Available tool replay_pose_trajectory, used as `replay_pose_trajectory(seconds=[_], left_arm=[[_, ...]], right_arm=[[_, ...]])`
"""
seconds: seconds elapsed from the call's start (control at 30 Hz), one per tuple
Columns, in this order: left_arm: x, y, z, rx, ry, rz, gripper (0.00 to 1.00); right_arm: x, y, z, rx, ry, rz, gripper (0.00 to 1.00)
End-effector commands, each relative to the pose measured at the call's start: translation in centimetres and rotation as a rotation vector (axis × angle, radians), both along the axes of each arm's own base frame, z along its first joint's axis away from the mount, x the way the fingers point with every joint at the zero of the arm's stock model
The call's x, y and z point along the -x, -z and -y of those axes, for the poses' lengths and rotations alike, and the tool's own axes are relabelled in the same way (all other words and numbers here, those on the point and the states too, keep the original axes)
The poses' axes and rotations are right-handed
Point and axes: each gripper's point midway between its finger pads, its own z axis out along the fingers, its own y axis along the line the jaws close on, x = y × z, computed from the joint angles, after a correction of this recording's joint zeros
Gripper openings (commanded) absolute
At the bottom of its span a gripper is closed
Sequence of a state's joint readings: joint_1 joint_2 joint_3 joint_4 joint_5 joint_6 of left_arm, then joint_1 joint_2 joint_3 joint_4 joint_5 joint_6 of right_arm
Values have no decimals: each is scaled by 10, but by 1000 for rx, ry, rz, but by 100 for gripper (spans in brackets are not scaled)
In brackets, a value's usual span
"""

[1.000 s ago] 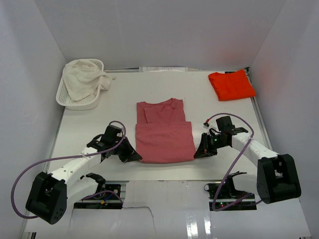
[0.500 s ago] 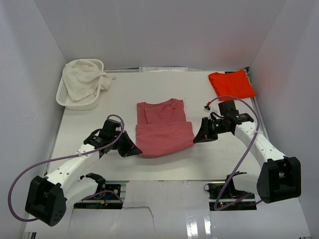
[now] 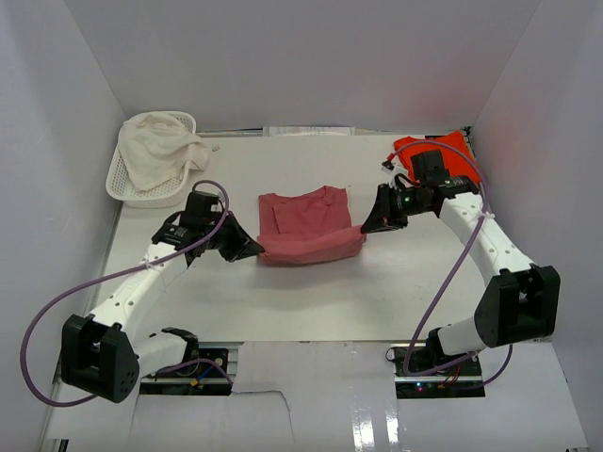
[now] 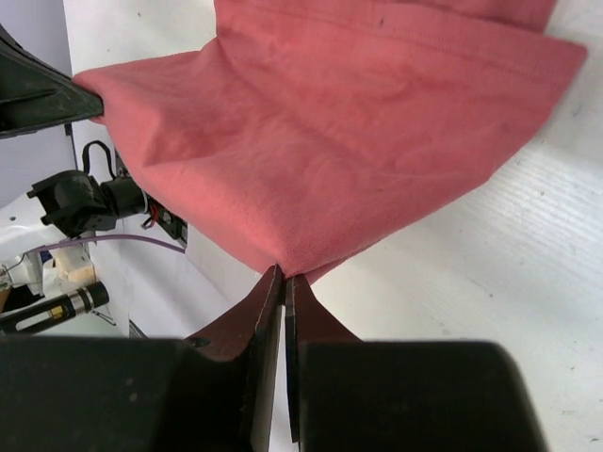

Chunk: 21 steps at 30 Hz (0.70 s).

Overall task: Fold and stack the t-shirts
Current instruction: Fold the long partially folded tshirt into a neat square

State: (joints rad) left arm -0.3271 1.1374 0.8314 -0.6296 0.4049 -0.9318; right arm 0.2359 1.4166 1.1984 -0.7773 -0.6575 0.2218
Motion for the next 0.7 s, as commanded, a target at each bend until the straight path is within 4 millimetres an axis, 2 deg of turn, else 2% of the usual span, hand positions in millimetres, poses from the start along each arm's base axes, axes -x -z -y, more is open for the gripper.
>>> replay_pose_trajectory(seconds=[0.0, 0.27, 0.37, 0.6, 0.67], left_arm=[[-26, -25, -2, -12, 7, 86, 1], [-63, -38, 0, 12, -3, 128, 1], [-70, -41, 0, 22, -4, 134, 1], [-89, -43, -14, 51, -43, 141, 1], [-96, -44, -16, 64, -47, 148, 1]], right_arm=[[-16, -19, -6, -20, -22, 46, 8], [-45, -25, -15, -39, -30, 51, 8], [-55, -29, -19, -49, -34, 58, 8], [-78, -38, -26, -63, -32, 71, 8], [-84, -33, -28, -65, -35, 53, 8]])
